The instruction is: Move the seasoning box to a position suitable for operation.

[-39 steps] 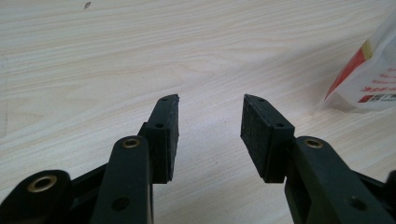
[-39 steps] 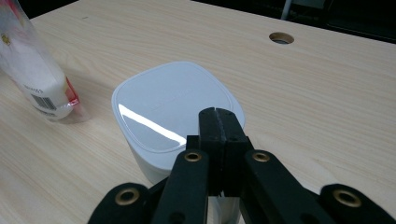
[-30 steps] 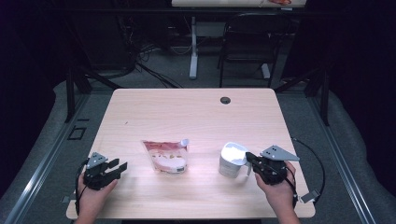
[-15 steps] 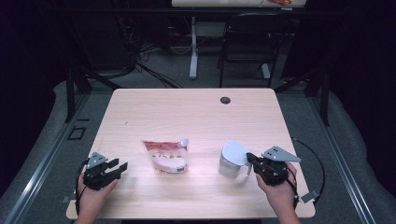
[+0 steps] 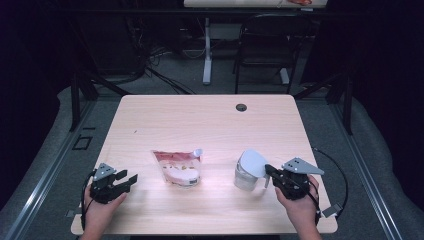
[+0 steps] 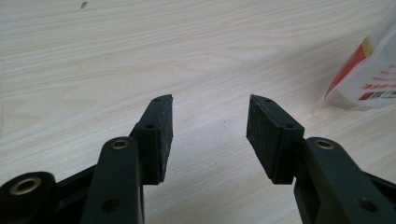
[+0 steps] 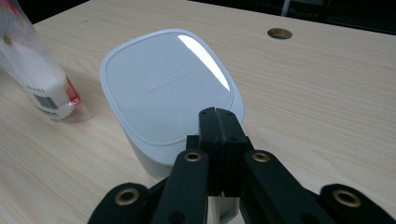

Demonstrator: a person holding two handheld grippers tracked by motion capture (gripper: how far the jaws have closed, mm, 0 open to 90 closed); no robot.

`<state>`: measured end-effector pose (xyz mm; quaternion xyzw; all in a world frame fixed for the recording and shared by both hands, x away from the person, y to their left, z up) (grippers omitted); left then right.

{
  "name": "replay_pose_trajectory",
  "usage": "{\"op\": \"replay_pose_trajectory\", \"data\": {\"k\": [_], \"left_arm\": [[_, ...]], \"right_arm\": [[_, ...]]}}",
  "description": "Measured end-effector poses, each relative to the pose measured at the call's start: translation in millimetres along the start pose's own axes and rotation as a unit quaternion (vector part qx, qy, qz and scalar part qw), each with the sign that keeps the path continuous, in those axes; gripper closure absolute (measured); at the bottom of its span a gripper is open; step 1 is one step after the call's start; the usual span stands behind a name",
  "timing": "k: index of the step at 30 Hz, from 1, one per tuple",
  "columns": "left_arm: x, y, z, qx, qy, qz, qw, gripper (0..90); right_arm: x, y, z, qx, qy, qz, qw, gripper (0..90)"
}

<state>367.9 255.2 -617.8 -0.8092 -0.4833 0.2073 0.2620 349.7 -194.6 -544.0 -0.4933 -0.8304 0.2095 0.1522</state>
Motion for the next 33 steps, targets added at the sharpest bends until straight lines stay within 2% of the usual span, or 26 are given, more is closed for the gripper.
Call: {"op": "replay_pose_trajectory", "data": {"k": [5,20,25,33], "left_arm": [[-0.4,0.0,-0.1,0.000,0.000,0.001,1.0000,51.1],[-0.9,0.6,0.3,0.000,-0.001,0.001,1.0000,51.2],[-0.5,0.5,0.2,0.000,-0.001,0.001,1.0000,51.2],[-0.6,0.6,0.2,0.000,0.000,0.001,1.0000,51.2]], "right_arm": [[-1.1,-0.7,1.3,-0.003,0.014,-0.006,0.9999,90.0],[-2.2,-0.9,3.3,-0.001,0.017,-0.007,0.9998,90.0],[-2.6,-0.6,3.5,-0.007,0.030,-0.012,0.9995,90.0],[-4.6,0.2,8.2,-0.001,0.041,-0.012,0.9991,90.0]]}}
Point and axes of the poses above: each handheld gripper's, and its own axes: y roughly forward along the jaws, z roughly out of its underside, x roughly to its left, the point moved 10 cm from there along y, roughly forward along the jaws
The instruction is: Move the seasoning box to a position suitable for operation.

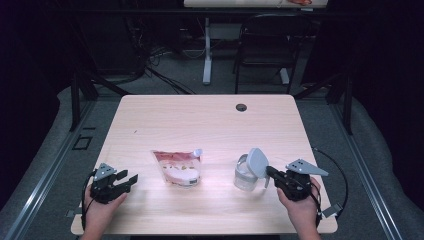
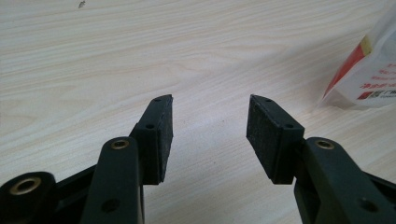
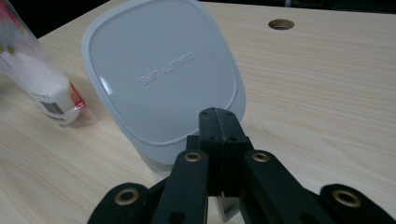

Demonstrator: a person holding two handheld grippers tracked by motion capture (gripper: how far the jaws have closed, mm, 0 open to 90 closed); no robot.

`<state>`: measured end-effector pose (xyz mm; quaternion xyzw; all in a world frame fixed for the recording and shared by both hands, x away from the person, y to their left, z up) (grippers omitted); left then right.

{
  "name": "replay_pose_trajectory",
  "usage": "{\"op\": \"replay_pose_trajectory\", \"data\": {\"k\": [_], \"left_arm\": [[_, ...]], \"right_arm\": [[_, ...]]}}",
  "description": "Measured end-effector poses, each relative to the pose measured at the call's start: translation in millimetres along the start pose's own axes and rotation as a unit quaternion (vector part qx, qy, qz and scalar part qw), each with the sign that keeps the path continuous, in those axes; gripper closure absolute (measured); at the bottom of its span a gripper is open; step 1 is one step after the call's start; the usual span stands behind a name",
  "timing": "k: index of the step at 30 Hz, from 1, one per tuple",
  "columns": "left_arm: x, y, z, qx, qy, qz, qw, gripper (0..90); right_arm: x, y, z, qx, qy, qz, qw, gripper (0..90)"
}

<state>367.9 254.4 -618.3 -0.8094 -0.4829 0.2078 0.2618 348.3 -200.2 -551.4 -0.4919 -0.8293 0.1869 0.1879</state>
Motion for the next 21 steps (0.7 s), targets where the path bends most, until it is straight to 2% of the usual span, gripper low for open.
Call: {"op": "replay_pose_trajectory", "data": {"k": [5,11,17,21], "left_arm": [[0.3,-0.4,-0.2,0.000,-0.001,-0.001,1.0000,51.3],[0.4,-0.4,-0.2,0.000,0.000,-0.001,1.0000,51.3],[0.5,-0.7,-0.2,0.000,0.001,-0.001,1.0000,51.3],[0.3,-0.7,-0.2,0.000,0.000,-0.001,1.0000,51.3]], "right_arm": [[-1.2,1.3,3.8,0.007,0.006,0.001,1.0000,90.0],[-1.5,1.6,4.1,0.002,0.019,-0.006,0.9998,90.0],[-4.3,2.5,6.6,-0.005,0.050,-0.021,0.9985,89.6],[-5.5,3.2,8.0,-0.005,0.057,-0.025,0.9980,89.2]]}}
Point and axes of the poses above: each handheld gripper's, and its own axes: y roughly forward along the jaws, z roughly out of its underside, x roughly to its left, the point moved 10 cm from there along y, roughly forward along the jaws
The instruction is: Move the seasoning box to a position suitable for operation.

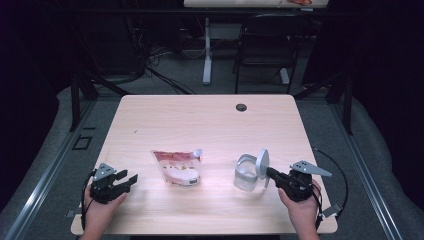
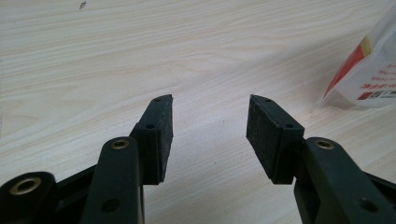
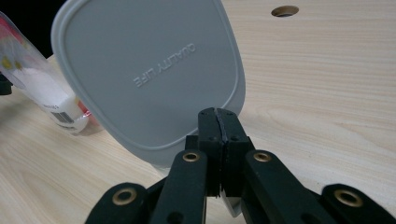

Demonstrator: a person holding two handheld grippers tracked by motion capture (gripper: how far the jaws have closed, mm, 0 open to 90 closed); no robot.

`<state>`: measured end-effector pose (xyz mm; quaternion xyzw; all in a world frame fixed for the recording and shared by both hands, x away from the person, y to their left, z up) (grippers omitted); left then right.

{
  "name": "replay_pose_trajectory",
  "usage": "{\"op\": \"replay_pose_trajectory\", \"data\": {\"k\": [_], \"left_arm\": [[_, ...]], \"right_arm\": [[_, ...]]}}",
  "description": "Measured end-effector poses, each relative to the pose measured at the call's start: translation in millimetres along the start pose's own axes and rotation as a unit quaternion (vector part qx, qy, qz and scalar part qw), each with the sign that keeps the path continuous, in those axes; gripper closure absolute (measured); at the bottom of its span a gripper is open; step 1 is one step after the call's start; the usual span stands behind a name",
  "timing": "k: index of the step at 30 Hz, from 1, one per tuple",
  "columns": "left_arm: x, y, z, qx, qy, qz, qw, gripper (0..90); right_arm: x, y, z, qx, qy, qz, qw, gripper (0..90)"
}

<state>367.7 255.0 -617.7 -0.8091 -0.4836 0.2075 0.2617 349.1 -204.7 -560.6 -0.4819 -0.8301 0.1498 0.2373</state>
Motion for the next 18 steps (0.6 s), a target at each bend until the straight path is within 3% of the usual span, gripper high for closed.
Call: {"op": "replay_pose_trajectory", "data": {"k": [18], "left_arm": [[0.5,-0.2,-1.3,-0.008,-0.002,-0.002,1.0000,51.3]], "right_arm": [[-7.9,4.3,9.2,-0.010,0.064,-0.032,0.9974,86.9]]}}
Point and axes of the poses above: each handheld gripper's, and its own axes: y roughly forward along the jaws, z roughly out of its underside, x roughly to its left, the point moved 10 cm from there along y, roughly forward along the jaws
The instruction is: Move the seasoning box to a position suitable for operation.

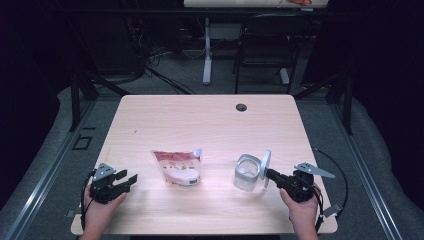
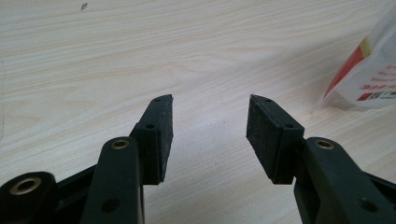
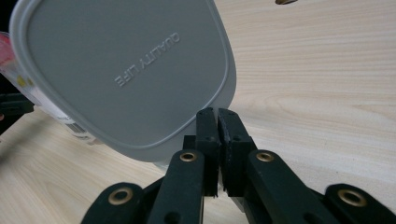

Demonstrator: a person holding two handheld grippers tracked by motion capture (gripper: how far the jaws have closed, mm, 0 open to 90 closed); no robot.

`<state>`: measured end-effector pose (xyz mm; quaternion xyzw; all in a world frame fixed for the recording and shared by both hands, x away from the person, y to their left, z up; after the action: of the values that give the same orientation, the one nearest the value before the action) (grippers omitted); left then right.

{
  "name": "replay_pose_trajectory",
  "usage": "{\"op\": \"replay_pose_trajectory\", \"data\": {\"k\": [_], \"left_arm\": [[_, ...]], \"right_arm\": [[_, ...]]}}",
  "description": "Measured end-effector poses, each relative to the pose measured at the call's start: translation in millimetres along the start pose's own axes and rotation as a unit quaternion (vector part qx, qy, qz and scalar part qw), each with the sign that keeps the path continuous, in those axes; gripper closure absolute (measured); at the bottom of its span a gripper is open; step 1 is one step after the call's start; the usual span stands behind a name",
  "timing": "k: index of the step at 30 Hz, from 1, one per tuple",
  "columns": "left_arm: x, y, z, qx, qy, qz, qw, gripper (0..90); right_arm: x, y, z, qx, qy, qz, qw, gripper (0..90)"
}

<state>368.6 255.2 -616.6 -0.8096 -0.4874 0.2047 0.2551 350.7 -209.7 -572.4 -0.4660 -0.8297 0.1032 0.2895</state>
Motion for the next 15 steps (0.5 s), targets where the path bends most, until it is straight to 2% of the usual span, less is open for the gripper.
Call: {"op": "replay_pose_trajectory", "data": {"k": [4,15], "left_arm": [[0.0,-0.1,-0.2,-0.001,0.001,0.000,1.0000,51.3],[-0.2,0.0,0.3,0.001,0.001,0.001,1.0000,51.3]], "right_arm": [[-1.5,0.8,1.3,0.002,0.004,0.000,1.0000,86.7],[-1.4,-1.0,1.3,0.002,-0.012,0.011,0.9999,84.8]]}}
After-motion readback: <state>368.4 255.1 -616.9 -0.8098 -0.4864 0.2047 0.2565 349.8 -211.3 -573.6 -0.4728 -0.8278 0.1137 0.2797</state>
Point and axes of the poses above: each handheld gripper's, and its own axes: y roughly forward along the jaws, z roughly out of its underside, x roughly to its left, the point moved 10 cm from there along y, roughly forward along the jaws
